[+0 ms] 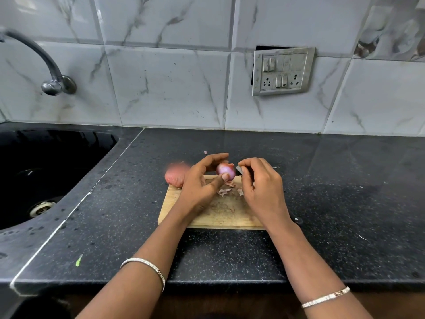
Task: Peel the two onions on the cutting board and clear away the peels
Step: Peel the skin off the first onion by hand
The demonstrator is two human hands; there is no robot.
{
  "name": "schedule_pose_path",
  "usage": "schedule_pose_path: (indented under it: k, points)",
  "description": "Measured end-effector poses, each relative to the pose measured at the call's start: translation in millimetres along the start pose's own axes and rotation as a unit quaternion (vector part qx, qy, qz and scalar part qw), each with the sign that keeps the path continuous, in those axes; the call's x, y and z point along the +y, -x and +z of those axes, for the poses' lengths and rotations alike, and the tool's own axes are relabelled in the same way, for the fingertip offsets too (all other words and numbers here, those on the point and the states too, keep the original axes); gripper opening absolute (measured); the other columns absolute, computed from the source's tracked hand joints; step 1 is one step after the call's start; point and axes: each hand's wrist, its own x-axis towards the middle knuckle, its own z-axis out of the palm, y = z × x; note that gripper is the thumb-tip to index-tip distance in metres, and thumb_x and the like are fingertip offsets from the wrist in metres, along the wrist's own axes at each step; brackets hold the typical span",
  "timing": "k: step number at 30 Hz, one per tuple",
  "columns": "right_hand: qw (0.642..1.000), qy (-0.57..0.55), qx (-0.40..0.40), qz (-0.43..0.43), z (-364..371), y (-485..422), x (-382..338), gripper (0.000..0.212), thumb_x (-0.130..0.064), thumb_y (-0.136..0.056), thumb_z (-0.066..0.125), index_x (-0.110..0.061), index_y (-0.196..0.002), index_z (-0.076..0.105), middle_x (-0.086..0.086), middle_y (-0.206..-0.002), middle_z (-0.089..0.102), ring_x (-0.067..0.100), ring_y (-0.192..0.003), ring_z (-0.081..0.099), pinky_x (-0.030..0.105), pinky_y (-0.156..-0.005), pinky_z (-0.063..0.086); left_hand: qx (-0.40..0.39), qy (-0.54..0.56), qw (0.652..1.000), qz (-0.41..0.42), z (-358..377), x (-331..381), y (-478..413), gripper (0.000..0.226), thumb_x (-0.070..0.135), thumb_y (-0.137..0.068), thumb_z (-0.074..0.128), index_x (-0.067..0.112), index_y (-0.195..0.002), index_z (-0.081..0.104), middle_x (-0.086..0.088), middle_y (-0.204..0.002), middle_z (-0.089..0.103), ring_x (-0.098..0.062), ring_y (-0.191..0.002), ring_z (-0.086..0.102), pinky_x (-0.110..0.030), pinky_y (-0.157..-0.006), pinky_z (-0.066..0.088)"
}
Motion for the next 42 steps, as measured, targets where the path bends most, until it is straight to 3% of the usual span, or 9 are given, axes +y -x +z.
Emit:
schedule_pose_path:
  k: [3,8,14,22,27,30,36,42]
  points:
    - [0.999,-0.033,-0.021,0.01,-2.2,0.2,-4.2,0.012,-0.018,-0.097,0.063,-0.012,-0.104,0.07,-0.003,-0.097,0.068,0.01,-0.083,0.062,0.024,-0.073,0.05,-0.001,0.039,0.999,-0.016,-0.5,0.3,-0.4,0.05,0.023,-0.085,0.074,0.017,-0.134,0.063,-0.001,-0.12,0.073,-0.014,-0.113,0.067,-0.031,-0.101,0.053]
    - [0.993,-0.082,-0.048,0.067,-3.8,1.6,-9.7,0.02,-0.032,-0.097,0.065,-0.019,-0.106,0.077,-0.008,-0.094,0.075,0.004,-0.084,0.067,0.026,-0.075,0.055,-0.02,0.091,0.995,-0.039,-2.3,1.4,1.3,0.053,0.017,-0.084,0.073,0.017,-0.136,0.062,-0.005,-0.126,0.07,-0.02,-0.12,0.066,-0.041,-0.103,0.054]
    - [0.988,-0.114,-0.034,0.097,-6.5,1.7,-10.7,0.014,-0.024,-0.095,0.07,-0.02,-0.102,0.081,-0.005,-0.095,0.079,-0.01,-0.094,0.062,0.002,-0.079,0.043,-0.035,0.106,0.993,-0.045,-2.3,2.6,2.4,0.054,0.015,-0.083,0.073,0.015,-0.136,0.061,-0.005,-0.129,0.068,-0.02,-0.12,0.066,-0.031,-0.096,0.055]
    - [0.991,-0.106,-0.03,0.074,-6.0,1.0,-11.5,0.015,-0.024,-0.093,0.072,-0.019,-0.104,0.081,-0.003,-0.092,0.079,-0.004,-0.092,0.066,0.0,-0.078,0.041,-0.04,0.099,0.993,-0.041,-2.4,1.6,1.9,0.053,0.012,-0.083,0.072,0.015,-0.135,0.062,-0.005,-0.128,0.069,-0.018,-0.118,0.067,-0.027,-0.092,0.055]
    - [0.992,-0.106,-0.026,0.071,-5.3,0.9,-11.5,0.012,-0.016,-0.093,0.071,-0.014,-0.098,0.082,0.001,-0.085,0.078,0.007,-0.089,0.068,0.008,-0.083,0.047,-0.04,0.095,0.994,-0.039,-2.2,0.1,1.0,0.053,0.012,-0.082,0.073,0.016,-0.134,0.063,-0.005,-0.128,0.069,-0.022,-0.118,0.067,-0.035,-0.097,0.056]
    - [0.991,-0.109,-0.023,0.068,-5.6,0.9,-13.2,0.011,-0.014,-0.091,0.072,-0.014,-0.094,0.082,-0.001,-0.082,0.078,0.007,-0.084,0.068,0.004,-0.079,0.045,-0.04,0.093,0.994,-0.042,-2.0,-0.2,1.1,0.053,0.012,-0.081,0.073,0.016,-0.133,0.063,-0.005,-0.127,0.069,-0.022,-0.116,0.068,-0.036,-0.097,0.056]
    - [0.992,-0.094,-0.021,0.087,-3.1,1.8,-10.2,0.01,-0.016,-0.088,0.071,-0.015,-0.084,0.08,-0.008,-0.073,0.074,0.007,-0.066,0.067,0.035,-0.067,0.056,-0.043,0.092,0.994,-0.051,-0.9,-2.7,0.6,0.052,0.014,-0.079,0.076,0.017,-0.13,0.064,-0.005,-0.126,0.07,-0.024,-0.113,0.069,-0.043,-0.098,0.057]
    - [0.994,-0.068,-0.007,0.09,0.6,0.3,-7.4,0.006,-0.015,-0.088,0.07,-0.014,-0.084,0.075,-0.006,-0.075,0.072,0.011,-0.068,0.067,0.04,-0.066,0.058,-0.056,0.084,0.994,-0.052,-0.5,-1.9,1.9,0.047,0.017,-0.083,0.075,0.017,-0.129,0.064,-0.004,-0.126,0.07,-0.023,-0.116,0.069,-0.044,-0.101,0.055]
